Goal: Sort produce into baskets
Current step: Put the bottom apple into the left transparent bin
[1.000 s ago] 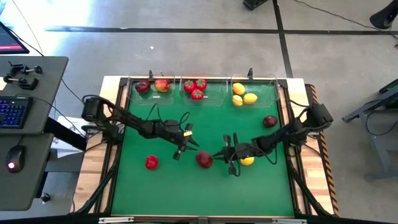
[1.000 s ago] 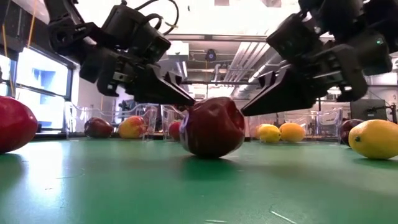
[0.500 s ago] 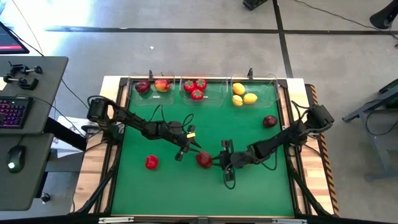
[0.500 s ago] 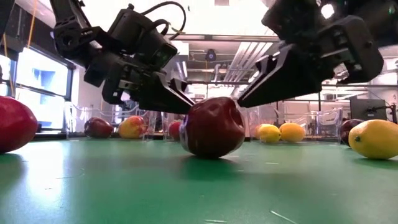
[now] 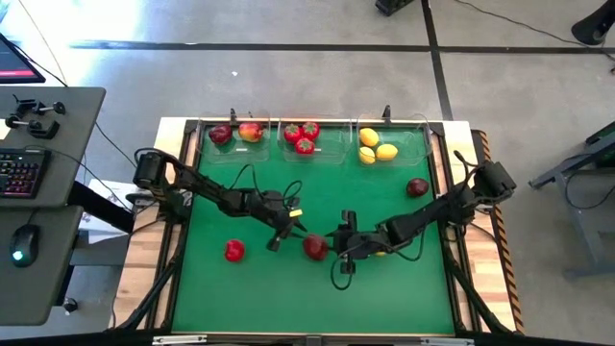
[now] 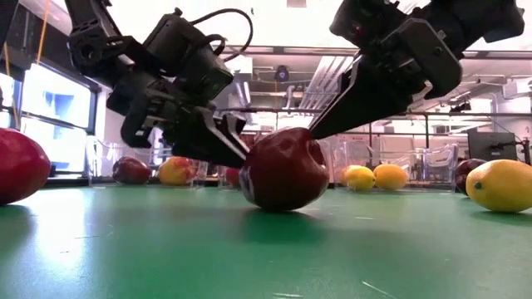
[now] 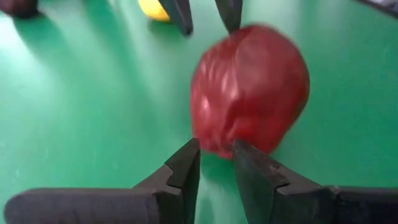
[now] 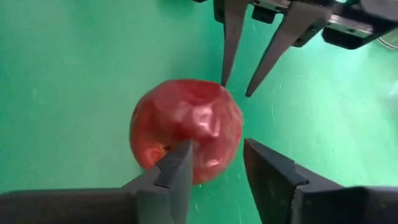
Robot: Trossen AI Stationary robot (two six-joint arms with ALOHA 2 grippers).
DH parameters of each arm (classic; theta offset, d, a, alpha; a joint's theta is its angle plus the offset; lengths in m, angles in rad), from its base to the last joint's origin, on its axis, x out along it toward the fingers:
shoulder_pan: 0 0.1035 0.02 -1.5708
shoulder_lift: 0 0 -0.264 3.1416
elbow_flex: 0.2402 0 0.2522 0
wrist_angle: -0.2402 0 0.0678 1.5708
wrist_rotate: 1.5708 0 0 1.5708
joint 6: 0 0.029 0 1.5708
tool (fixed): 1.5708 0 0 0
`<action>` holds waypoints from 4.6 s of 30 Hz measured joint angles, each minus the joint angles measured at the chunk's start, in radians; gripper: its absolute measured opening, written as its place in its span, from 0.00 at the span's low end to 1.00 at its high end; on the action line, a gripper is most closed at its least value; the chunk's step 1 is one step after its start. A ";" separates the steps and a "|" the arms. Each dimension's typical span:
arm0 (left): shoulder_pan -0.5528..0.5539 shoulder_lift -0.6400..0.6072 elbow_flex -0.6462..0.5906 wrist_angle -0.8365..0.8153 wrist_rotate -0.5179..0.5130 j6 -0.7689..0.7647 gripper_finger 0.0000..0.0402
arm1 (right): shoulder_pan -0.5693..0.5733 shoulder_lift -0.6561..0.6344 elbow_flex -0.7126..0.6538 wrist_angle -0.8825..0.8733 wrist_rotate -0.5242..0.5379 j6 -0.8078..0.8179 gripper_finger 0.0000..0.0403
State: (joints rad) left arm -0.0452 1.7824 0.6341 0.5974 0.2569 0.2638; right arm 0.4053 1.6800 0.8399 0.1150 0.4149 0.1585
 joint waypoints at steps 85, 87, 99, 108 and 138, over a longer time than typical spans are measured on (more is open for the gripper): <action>-0.002 0.037 0.215 -0.406 0.045 0.086 0.66 | -0.102 0.056 -0.038 0.076 -0.269 -0.028 0.00; 0.003 0.037 0.215 -0.412 0.048 0.088 0.65 | -0.104 0.056 -0.038 0.075 -0.270 -0.028 0.00; 0.040 -0.005 0.216 -0.485 0.057 0.123 0.55 | -0.106 0.056 -0.037 0.043 -0.257 -0.026 0.00; 0.066 -0.127 0.216 -0.595 0.047 0.158 0.54 | -0.106 0.056 -0.036 0.028 -0.257 -0.028 0.00; 0.084 -0.134 0.393 -0.931 -0.063 0.052 0.53 | -0.105 0.056 -0.036 0.024 -0.257 -0.036 0.00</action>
State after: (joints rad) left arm 0.0391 1.6486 1.0272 -0.3337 0.1942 0.3153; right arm 0.3005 1.7363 0.8036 0.1390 0.1581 0.1230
